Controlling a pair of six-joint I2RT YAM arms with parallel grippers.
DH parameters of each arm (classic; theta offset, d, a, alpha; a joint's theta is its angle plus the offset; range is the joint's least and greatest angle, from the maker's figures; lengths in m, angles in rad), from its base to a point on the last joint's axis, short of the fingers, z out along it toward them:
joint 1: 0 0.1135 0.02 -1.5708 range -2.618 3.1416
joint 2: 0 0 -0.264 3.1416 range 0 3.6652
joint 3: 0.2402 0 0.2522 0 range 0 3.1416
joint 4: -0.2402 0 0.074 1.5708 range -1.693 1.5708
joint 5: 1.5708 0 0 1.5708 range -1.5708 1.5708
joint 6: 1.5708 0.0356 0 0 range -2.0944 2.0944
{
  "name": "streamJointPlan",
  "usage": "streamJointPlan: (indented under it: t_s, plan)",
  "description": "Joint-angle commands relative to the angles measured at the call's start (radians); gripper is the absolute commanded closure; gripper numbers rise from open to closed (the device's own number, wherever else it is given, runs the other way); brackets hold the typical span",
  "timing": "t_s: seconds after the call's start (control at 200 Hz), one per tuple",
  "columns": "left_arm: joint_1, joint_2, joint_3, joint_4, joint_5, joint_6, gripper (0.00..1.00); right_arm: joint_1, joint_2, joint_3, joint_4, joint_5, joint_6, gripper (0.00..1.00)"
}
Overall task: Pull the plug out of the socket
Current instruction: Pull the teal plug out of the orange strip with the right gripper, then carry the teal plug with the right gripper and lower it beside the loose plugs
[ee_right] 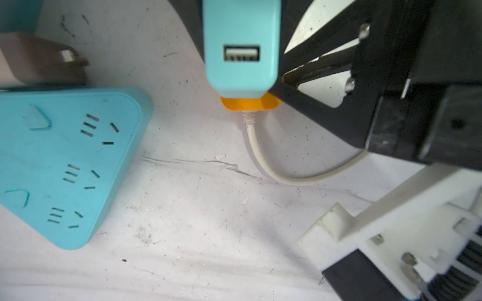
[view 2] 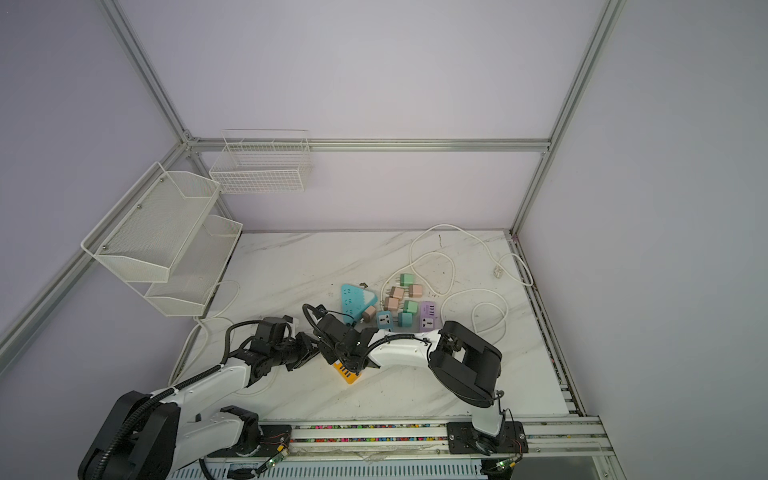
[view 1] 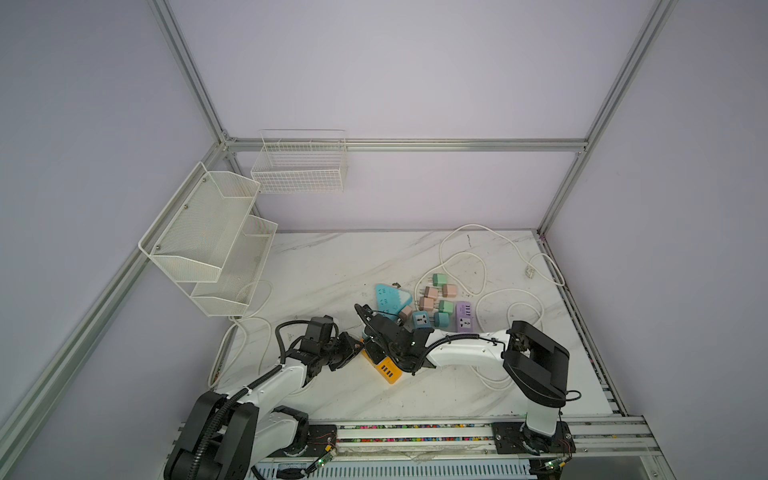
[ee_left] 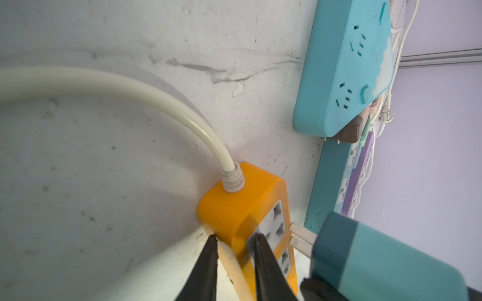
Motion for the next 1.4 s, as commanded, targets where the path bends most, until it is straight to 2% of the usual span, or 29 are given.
streamJointPlan:
  t_s: [0.0, 0.265, 0.4, 0.605, 0.91, 1.09, 1.395]
  plan:
    - [-0.006, 0.041, -0.029, -0.121, -0.071, 0.036, 0.77, 0.002, -0.08, -0.006, 0.03, 0.005, 0.014, 0.86]
    - [-0.006, -0.016, 0.03, -0.122, -0.041, 0.043, 0.73, -0.064, -0.191, -0.056, 0.027, -0.084, 0.108, 0.86]
    - [-0.006, -0.053, 0.069, -0.134, -0.035, 0.043, 0.7, -0.121, -0.255, -0.123, 0.04, -0.149, 0.202, 0.86]
    - [-0.012, -0.105, 0.106, -0.138, -0.041, 0.037, 0.67, -0.152, -0.301, -0.223, 0.085, -0.183, 0.319, 0.86]
    - [-0.067, -0.182, 0.105, -0.143, -0.109, 0.007, 0.64, -0.166, -0.252, -0.309, 0.188, -0.206, 0.45, 0.86]
    - [-0.114, -0.22, 0.102, -0.16, -0.174, -0.009, 0.62, -0.181, -0.205, -0.374, 0.308, -0.244, 0.527, 0.86]
    - [-0.131, -0.221, 0.098, -0.162, -0.208, -0.014, 0.59, -0.188, -0.119, -0.385, 0.368, -0.256, 0.55, 0.85]
